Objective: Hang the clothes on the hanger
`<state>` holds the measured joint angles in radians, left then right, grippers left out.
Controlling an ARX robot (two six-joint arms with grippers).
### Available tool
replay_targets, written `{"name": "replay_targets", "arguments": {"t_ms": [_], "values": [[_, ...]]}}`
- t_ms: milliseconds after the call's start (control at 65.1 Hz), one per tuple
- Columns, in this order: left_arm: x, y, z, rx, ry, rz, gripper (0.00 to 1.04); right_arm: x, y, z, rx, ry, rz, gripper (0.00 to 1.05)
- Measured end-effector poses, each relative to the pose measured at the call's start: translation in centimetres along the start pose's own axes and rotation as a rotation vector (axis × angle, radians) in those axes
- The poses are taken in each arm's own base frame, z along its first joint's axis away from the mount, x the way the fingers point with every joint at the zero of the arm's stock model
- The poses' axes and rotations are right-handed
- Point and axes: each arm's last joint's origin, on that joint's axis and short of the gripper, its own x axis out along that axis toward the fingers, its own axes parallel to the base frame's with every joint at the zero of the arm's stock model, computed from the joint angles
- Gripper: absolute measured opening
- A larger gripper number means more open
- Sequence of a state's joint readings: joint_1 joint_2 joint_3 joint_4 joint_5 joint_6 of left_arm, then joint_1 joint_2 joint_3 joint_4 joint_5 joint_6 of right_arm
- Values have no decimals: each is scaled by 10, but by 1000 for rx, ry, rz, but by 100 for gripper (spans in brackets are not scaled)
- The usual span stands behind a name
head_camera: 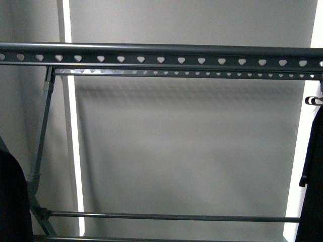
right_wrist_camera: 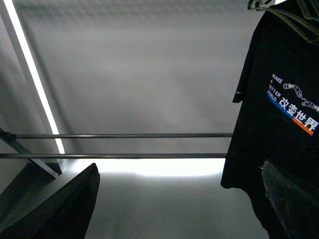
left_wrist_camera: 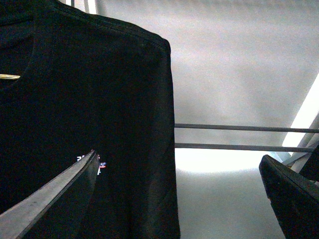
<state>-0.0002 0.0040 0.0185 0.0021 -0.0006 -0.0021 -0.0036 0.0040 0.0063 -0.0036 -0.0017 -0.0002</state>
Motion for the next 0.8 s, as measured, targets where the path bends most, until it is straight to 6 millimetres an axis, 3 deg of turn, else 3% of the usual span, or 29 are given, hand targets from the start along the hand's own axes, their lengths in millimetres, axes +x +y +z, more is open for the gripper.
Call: {"name": "replay_targets", "arguments": {"t_ms": [384,430,538,707,799], "values": [[0,0,1,4,-5,-31,98,0,0,0,0,0,0,97],[2,-2,4,30,-34,-114,98,0,0,0,0,0,0,97],[13,-11,12,24,3,-58,98,0,0,0,0,0,0,97],[51,-37,65,-25,-40,161,98,0,0,0,0,0,0,97],[99,-55,90,-70,57,428,98,0,0,0,0,0,0,97]]}}
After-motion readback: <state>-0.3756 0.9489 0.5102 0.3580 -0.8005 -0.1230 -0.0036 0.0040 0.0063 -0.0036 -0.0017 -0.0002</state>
